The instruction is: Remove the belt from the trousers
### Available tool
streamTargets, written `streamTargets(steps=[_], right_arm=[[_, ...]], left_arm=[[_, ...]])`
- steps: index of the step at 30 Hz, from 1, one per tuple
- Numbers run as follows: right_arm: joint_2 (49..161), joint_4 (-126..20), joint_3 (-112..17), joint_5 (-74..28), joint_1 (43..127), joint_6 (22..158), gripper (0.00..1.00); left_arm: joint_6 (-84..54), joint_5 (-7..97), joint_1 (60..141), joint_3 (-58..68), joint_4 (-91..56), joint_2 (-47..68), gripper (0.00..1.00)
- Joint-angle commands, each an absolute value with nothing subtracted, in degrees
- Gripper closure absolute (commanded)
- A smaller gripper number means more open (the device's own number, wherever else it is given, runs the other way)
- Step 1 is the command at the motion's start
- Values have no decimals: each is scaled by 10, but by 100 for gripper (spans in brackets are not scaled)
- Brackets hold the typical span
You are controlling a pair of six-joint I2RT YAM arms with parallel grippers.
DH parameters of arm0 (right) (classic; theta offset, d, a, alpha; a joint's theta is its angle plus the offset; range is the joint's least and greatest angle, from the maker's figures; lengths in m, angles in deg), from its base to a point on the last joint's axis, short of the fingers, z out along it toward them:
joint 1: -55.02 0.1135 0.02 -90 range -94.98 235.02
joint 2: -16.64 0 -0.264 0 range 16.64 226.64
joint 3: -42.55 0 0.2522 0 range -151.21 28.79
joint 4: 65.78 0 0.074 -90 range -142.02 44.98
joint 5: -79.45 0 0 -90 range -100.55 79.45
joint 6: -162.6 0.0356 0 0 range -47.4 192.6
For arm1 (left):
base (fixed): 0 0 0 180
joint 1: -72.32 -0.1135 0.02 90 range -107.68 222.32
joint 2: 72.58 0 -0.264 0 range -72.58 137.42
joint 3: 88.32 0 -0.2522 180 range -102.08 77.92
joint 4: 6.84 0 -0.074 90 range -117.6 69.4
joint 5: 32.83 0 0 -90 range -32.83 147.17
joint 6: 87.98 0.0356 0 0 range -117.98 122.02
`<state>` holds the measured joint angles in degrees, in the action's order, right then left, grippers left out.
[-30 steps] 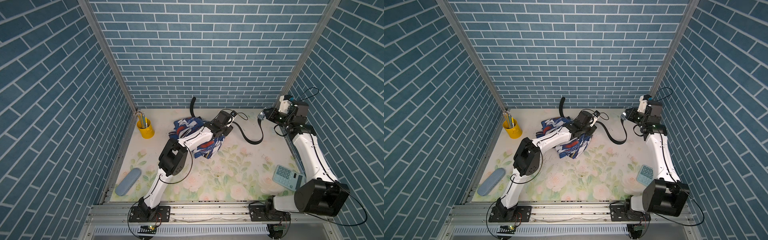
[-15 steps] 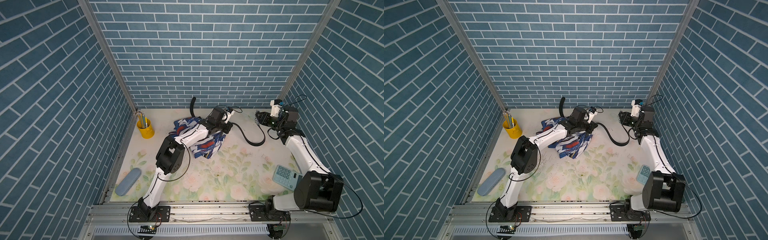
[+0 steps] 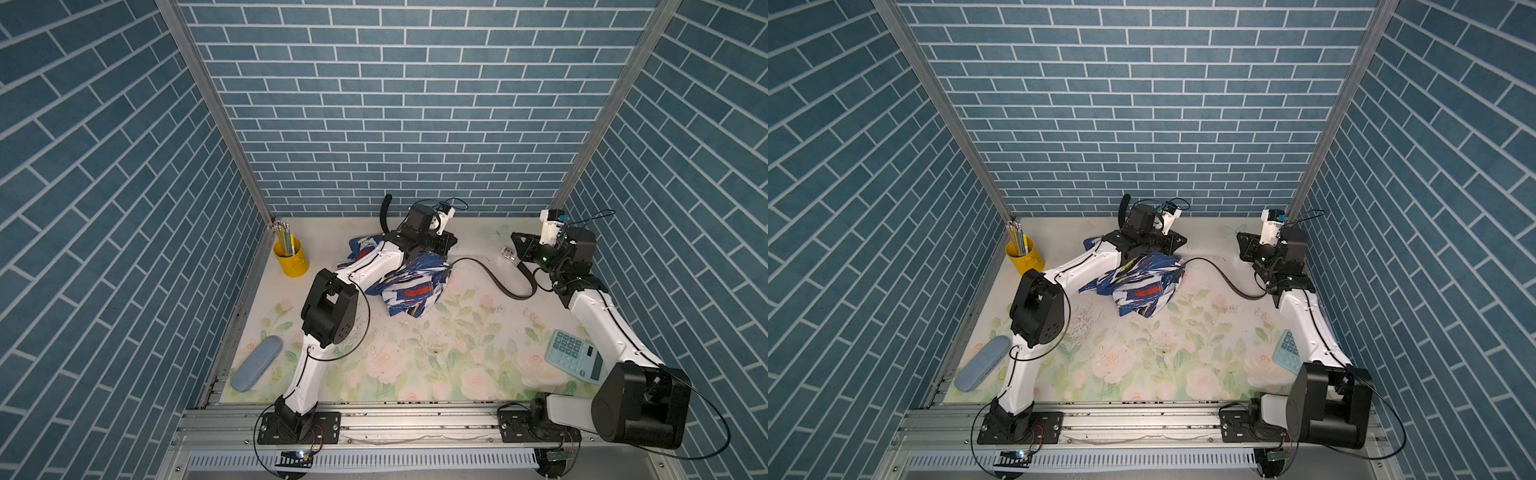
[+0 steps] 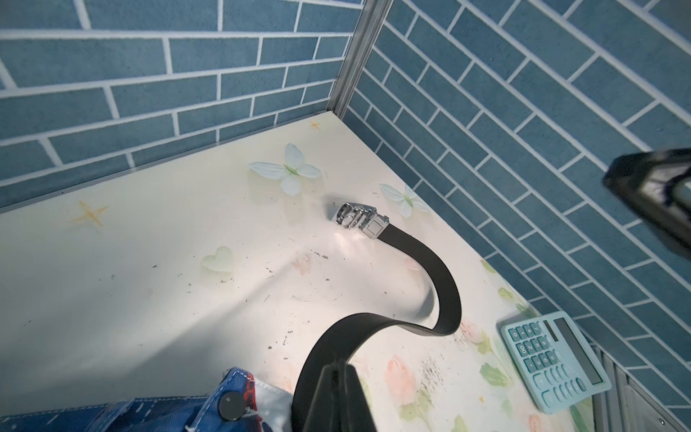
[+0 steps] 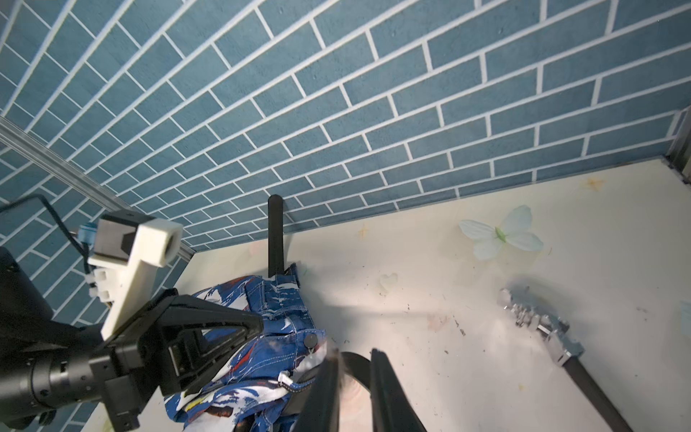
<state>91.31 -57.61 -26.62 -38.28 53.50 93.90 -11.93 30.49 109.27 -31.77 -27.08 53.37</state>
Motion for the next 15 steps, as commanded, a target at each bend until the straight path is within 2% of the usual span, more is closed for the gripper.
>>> streamTargets(steps=[1,5,8,9,10,12,15], right_arm=[[918,-592,-268,-401,558,957,79],[929,-579,-268,-389,644,950,72],[952,-557,-257,-341,718,934,68],[958,-555,-254,-320,739,931,66],[963,-555,-249,-301,756,930,65],[983,-548,-252,-265,781,942,63],[1021,-520,-273,-230,790,959,64]], left_arm=[[-125,299,1096,-289,-254,509,100],[-118,326,1093,-303,-300,513,100],[-106,384,1094,-315,-390,506,90],[-106,422,1095,-305,-422,496,90],[-110,450,1095,-287,-441,484,90],[-132,508,1094,-221,-464,453,99],[-167,535,1093,-112,-445,412,100]])
